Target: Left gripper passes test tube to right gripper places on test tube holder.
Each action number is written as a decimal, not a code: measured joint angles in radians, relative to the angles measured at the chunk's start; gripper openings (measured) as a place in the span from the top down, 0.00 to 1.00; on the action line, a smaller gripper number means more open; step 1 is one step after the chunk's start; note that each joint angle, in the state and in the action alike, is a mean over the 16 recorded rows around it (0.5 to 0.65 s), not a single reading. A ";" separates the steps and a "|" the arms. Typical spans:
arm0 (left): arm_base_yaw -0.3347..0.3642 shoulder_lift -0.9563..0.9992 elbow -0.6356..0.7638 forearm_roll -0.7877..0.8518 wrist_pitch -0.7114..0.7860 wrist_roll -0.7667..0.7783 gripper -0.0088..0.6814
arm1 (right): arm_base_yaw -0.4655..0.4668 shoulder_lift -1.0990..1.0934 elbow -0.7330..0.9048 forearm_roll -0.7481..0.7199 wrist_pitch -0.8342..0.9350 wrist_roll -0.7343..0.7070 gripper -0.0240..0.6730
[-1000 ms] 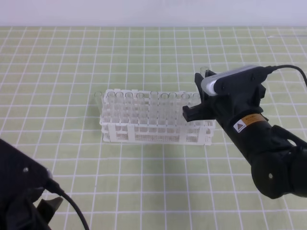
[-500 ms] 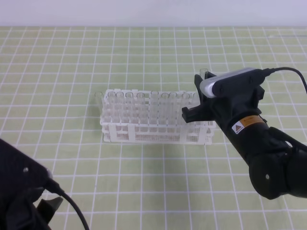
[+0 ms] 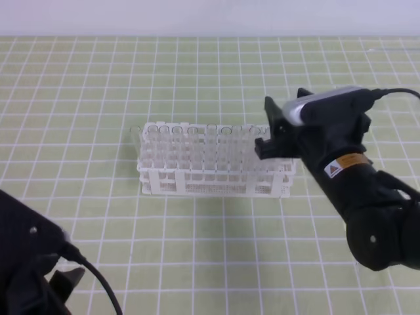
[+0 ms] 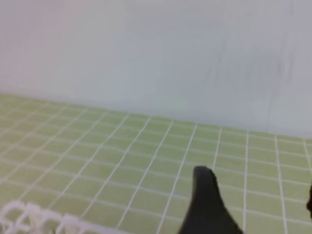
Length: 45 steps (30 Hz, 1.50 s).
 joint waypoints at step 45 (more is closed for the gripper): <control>0.917 -0.710 0.467 -0.130 -0.884 -0.021 0.61 | -0.711 -1.330 0.596 -0.113 0.788 -0.274 0.99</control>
